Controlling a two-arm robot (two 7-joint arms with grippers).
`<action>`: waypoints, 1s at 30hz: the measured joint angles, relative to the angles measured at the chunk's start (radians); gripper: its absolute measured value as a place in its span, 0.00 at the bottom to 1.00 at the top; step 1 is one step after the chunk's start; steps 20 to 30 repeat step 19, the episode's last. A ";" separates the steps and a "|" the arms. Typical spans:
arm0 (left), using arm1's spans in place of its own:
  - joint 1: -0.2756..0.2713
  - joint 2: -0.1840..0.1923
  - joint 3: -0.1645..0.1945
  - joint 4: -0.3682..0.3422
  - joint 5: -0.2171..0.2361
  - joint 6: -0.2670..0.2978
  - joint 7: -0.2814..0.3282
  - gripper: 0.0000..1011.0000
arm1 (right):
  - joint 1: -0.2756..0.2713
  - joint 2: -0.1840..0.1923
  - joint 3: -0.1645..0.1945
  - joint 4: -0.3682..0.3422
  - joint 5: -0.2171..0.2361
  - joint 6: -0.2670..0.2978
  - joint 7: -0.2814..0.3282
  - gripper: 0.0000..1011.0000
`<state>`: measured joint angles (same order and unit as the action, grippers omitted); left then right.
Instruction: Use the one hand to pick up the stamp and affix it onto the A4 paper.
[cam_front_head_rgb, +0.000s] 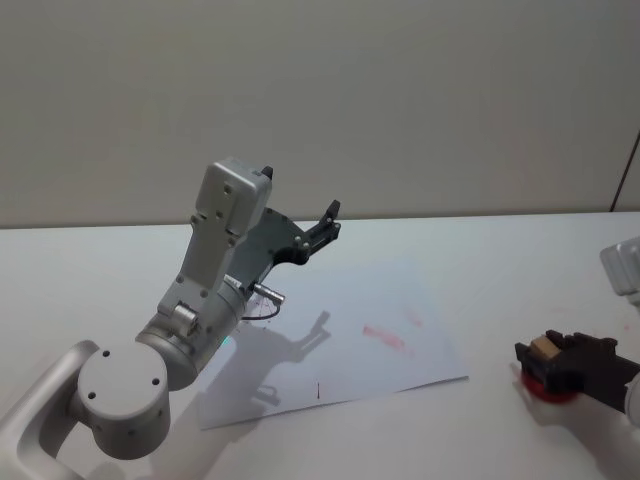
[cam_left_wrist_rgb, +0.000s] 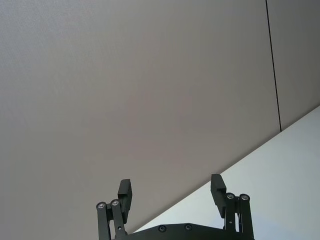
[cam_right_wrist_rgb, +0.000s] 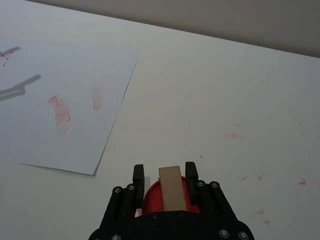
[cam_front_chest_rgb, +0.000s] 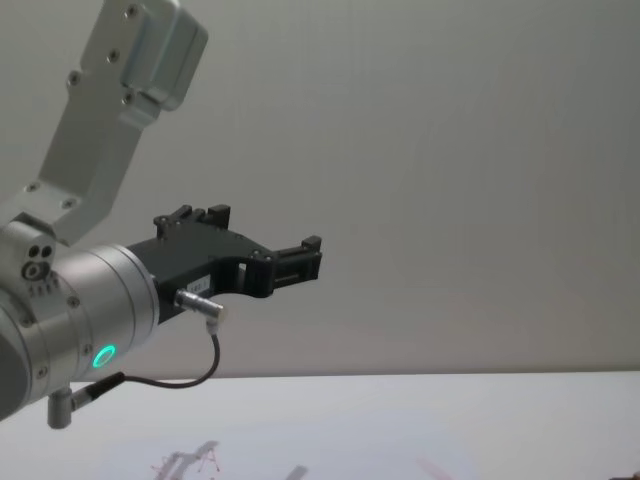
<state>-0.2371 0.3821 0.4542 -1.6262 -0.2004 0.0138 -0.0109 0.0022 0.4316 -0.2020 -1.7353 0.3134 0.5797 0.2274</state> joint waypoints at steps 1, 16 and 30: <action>0.000 0.000 0.000 0.000 0.000 0.000 0.000 0.99 | 0.000 0.000 0.000 0.000 0.000 0.001 0.000 0.48; 0.000 0.000 0.000 0.000 0.000 0.000 0.000 0.99 | -0.001 -0.001 -0.001 -0.003 0.000 0.004 0.001 0.91; 0.000 0.000 0.000 0.000 0.000 0.000 0.000 0.99 | -0.002 -0.001 -0.001 -0.003 0.000 0.004 0.001 0.98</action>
